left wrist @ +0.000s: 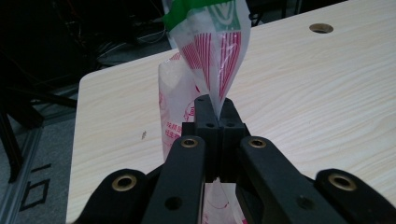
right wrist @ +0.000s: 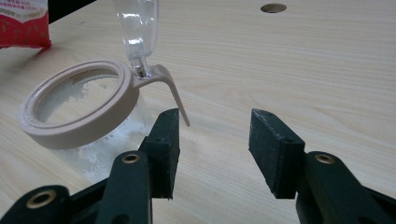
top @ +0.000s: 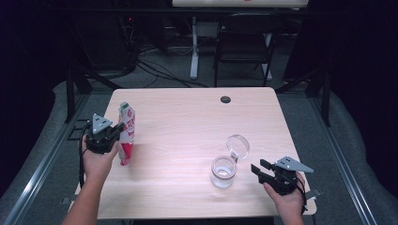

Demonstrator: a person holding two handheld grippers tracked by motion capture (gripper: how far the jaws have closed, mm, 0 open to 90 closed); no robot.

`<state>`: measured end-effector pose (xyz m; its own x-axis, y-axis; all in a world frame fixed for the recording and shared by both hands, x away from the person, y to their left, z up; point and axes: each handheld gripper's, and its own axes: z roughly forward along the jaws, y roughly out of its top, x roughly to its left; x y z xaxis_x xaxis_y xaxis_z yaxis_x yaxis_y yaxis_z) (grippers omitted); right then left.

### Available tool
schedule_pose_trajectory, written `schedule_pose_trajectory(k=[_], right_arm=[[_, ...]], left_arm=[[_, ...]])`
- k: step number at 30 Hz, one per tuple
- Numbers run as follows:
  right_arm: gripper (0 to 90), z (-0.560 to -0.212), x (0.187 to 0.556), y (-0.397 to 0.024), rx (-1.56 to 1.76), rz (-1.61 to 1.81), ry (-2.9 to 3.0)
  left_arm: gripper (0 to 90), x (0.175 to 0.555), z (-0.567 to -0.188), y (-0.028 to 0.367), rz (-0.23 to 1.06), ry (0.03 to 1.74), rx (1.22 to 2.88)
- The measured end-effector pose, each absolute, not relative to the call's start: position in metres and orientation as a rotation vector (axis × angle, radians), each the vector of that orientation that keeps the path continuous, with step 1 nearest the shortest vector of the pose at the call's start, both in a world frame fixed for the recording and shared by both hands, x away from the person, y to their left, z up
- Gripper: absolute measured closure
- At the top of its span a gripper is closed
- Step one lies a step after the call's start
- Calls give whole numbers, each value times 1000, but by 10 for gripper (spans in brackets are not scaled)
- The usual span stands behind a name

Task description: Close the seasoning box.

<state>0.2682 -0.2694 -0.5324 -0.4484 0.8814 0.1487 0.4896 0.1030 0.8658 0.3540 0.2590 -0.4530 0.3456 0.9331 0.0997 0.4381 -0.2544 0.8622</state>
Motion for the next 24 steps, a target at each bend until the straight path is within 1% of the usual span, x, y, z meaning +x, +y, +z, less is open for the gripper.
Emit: schedule_pose_trajectory(k=[8,24], right_arm=[[531,-533,268,-269,1335,1296,1981],[532,-532,268,-270,1334,1294,1980]], left_arm=[[900,351,-445,258,824,1186,1834],[900,348,-440,245,783,1132,1852]])
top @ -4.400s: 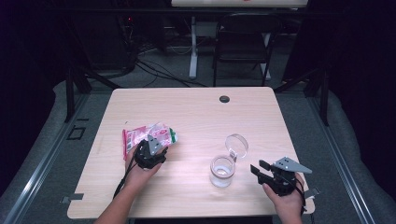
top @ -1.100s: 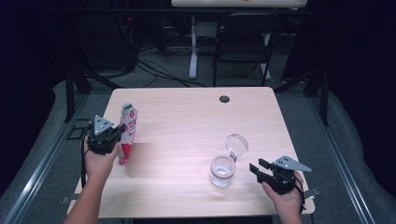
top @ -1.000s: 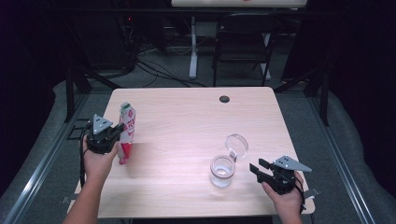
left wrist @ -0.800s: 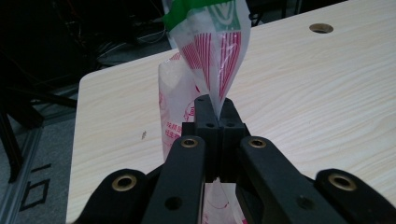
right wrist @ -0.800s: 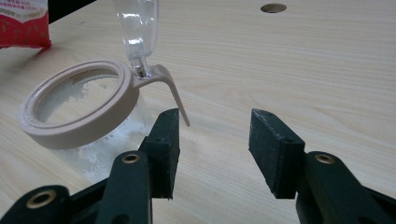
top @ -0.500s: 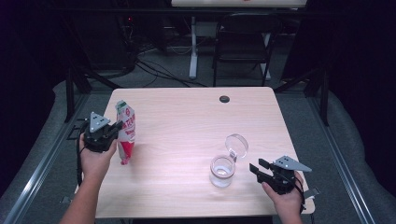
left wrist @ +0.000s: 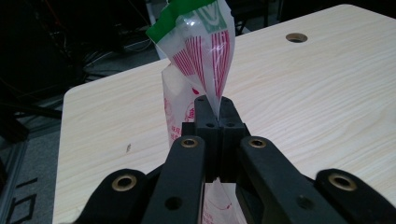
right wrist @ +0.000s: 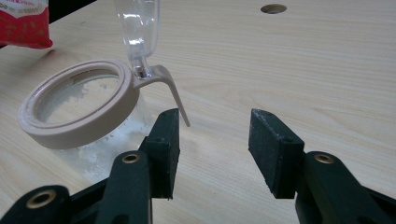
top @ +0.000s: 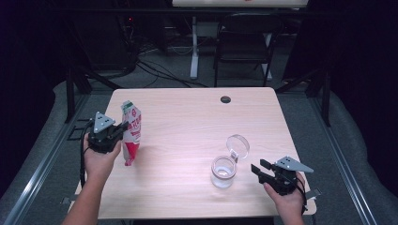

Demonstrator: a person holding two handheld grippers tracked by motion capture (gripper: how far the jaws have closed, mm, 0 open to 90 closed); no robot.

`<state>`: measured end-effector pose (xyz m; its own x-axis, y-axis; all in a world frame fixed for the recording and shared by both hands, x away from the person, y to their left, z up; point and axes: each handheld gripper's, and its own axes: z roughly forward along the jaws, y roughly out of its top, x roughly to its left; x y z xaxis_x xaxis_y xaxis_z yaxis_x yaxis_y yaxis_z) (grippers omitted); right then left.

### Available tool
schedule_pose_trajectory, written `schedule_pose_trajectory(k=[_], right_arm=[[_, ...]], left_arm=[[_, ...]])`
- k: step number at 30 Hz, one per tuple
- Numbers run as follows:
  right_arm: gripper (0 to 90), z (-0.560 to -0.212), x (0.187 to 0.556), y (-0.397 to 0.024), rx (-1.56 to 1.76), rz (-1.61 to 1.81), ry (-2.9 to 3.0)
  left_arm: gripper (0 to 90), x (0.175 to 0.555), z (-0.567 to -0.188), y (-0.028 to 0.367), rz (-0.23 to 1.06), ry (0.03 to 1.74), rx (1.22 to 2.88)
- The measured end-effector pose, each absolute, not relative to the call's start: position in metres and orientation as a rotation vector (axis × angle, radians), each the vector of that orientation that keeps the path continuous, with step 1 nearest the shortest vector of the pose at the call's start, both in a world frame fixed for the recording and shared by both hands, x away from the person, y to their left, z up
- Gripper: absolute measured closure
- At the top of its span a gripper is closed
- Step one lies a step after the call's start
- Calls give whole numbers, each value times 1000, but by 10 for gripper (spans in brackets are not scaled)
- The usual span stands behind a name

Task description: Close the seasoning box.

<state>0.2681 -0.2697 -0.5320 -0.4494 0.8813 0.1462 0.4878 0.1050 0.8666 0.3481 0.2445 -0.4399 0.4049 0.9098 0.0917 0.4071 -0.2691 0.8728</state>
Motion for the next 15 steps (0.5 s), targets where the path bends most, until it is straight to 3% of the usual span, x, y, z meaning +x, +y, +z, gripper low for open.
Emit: schedule_pose_trajectory(k=[15], right_arm=[[533,-532,268,-269,1334,1291,1982]], left_arm=[[900,338,-435,212,722,1020,1881]])
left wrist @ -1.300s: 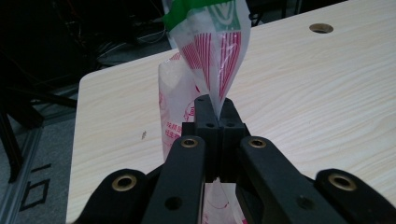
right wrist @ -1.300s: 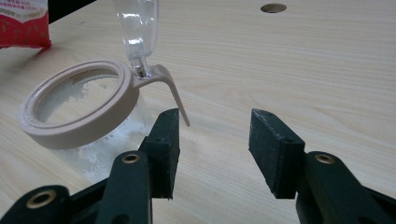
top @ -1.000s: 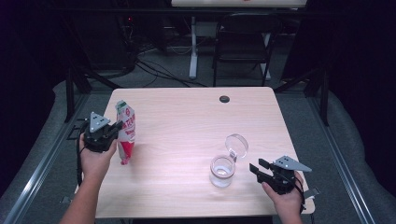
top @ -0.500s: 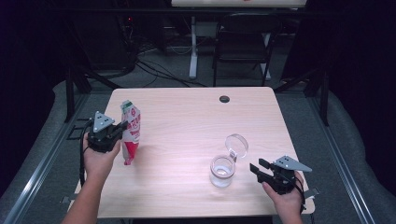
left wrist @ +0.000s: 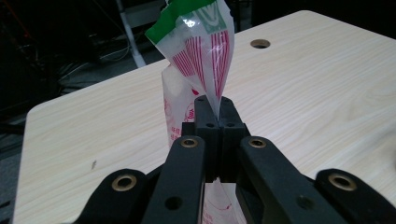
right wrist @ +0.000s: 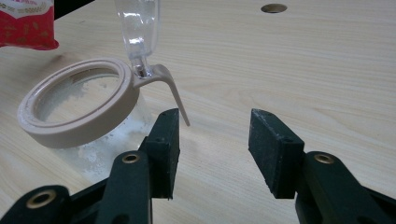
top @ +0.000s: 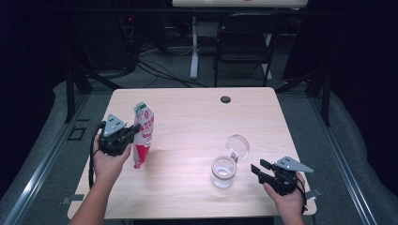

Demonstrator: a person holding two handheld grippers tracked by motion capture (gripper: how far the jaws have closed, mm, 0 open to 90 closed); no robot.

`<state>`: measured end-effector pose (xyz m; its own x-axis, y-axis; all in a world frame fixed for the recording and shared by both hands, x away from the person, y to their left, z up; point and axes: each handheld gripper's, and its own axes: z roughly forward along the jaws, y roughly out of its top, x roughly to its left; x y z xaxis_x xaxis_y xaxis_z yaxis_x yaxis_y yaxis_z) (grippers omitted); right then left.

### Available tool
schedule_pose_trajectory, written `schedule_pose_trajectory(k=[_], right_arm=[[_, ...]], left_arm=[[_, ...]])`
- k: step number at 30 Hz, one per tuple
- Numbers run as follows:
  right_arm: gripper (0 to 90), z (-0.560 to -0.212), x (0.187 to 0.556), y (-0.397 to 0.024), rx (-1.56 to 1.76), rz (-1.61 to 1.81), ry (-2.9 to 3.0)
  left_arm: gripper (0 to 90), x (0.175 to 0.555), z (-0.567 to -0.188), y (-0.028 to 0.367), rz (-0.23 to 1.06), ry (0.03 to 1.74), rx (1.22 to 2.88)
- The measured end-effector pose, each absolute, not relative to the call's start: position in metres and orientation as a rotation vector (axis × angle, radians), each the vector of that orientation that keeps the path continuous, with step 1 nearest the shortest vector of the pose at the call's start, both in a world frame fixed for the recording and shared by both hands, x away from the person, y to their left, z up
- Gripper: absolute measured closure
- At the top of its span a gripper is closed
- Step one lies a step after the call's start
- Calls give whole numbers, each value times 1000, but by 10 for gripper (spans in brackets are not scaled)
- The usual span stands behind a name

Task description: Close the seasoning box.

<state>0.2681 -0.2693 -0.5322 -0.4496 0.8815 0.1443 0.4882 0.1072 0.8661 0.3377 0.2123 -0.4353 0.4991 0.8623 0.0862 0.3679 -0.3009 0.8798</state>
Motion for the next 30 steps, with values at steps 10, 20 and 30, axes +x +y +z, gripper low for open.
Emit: schedule_pose_trajectory(k=[10,20,30], right_arm=[[532,-532,268,-270,1331,1292,1977],[532,-532,268,-271,1332,1292,1976],[533,-532,268,-271,1335,1300,1969]], left_arm=[[900,335,-436,181,665,939,1923],[900,332,-435,153,607,861,1942],[900,325,-437,127,556,782,1973]])
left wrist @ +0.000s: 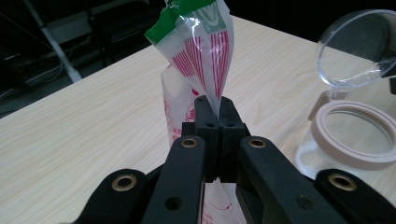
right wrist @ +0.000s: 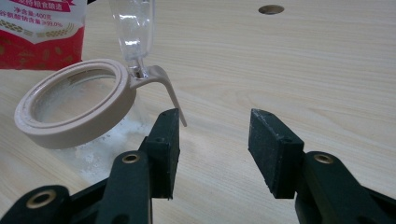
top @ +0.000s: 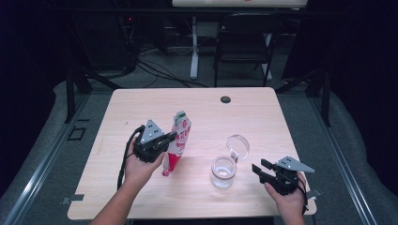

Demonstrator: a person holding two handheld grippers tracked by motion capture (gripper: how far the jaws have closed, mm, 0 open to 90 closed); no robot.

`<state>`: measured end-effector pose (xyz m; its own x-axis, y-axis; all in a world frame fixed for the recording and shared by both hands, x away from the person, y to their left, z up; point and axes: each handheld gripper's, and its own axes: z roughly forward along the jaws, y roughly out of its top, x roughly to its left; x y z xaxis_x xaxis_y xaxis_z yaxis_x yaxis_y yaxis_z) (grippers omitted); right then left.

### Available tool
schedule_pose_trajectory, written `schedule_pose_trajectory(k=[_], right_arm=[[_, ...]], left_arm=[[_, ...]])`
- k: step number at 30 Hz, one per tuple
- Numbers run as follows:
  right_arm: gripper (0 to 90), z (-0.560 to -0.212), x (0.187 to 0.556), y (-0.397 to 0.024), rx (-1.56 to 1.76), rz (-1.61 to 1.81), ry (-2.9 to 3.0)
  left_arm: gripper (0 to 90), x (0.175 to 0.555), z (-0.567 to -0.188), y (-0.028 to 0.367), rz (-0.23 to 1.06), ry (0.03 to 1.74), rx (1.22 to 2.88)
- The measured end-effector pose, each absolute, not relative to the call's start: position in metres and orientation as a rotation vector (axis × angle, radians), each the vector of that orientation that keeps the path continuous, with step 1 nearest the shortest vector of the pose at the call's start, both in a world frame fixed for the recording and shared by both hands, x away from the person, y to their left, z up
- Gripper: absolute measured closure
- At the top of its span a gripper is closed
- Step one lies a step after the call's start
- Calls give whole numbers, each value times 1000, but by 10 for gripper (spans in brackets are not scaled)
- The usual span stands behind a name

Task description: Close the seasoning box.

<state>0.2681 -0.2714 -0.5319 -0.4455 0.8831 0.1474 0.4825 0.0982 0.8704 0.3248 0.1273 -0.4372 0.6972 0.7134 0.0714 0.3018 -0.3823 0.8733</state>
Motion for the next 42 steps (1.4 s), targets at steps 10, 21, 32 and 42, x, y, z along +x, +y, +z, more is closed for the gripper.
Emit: schedule_pose_trajectory(k=[10,21,32,42], right_arm=[[533,-532,268,-271,1333,1301,1970],[538,-530,266,-270,1306,1286,1975],[550,-515,257,-269,1278,1315,1961],[567,-500,252,-260,1164,1414,1983]], left_arm=[[900,318,-443,108,514,725,1997],[900,306,-450,109,478,676,2009],[900,288,-463,118,431,641,2005],[900,280,-472,123,369,649,1979]])
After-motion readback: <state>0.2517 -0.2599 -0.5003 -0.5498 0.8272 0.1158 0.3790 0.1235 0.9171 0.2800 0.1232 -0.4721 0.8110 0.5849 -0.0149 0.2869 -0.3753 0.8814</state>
